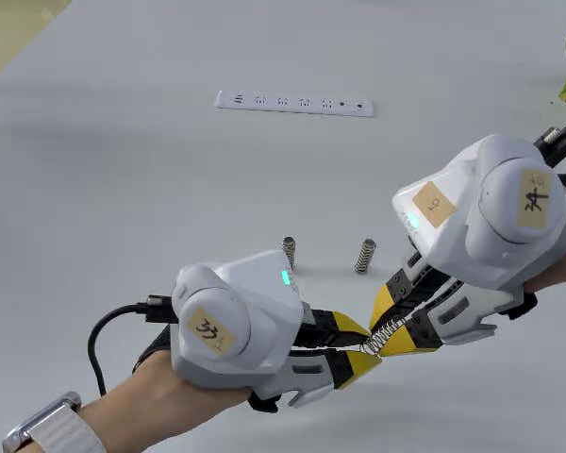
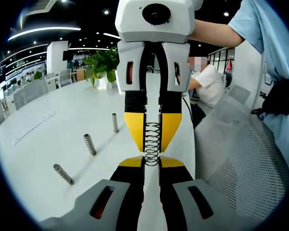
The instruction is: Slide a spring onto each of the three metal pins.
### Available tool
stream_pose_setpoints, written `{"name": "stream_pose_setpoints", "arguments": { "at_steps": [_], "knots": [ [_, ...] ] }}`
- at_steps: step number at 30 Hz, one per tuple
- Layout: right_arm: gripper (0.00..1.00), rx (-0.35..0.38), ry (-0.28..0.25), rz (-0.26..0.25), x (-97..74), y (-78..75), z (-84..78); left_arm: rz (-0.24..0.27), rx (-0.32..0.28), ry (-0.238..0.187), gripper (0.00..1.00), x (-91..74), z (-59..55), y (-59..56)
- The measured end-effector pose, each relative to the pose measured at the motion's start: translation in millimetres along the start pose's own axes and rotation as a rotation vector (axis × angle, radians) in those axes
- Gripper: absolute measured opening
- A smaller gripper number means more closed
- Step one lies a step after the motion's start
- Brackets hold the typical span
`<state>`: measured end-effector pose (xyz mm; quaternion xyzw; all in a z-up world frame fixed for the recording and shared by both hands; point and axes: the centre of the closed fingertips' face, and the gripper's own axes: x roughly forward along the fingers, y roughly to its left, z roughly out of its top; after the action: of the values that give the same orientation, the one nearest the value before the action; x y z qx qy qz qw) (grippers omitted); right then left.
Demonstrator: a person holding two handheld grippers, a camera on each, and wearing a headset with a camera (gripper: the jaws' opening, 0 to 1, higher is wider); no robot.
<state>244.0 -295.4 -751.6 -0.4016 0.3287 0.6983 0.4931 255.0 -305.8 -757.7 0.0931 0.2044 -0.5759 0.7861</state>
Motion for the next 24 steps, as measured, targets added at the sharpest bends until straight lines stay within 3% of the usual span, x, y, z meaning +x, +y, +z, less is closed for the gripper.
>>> {"name": "stream_pose_setpoints", "arguments": {
  "at_steps": [6, 14, 16, 24],
  "knots": [
    [0.08, -0.003, 0.017, -0.014, 1.7, -2.8, -5.5, 0.048, -0.063, -0.033, 0.12, -5.2, -2.9, 4.6],
    [0.08, 0.012, 0.022, -0.023, 1.7, -3.0, -11.3, 0.126, -0.086, -0.023, 0.34, -14.9, -13.6, 13.9],
    [0.08, 0.015, 0.026, -0.024, 1.3, -2.6, -13.5, 0.157, -0.117, -0.030, 0.39, -19.0, -15.8, 18.9],
    [0.08, 0.056, 0.045, -0.037, -5.5, -4.6, -28.5, 0.252, -0.145, -0.025, 0.59, -28.9, -23.4, 34.9]
  ]
}}
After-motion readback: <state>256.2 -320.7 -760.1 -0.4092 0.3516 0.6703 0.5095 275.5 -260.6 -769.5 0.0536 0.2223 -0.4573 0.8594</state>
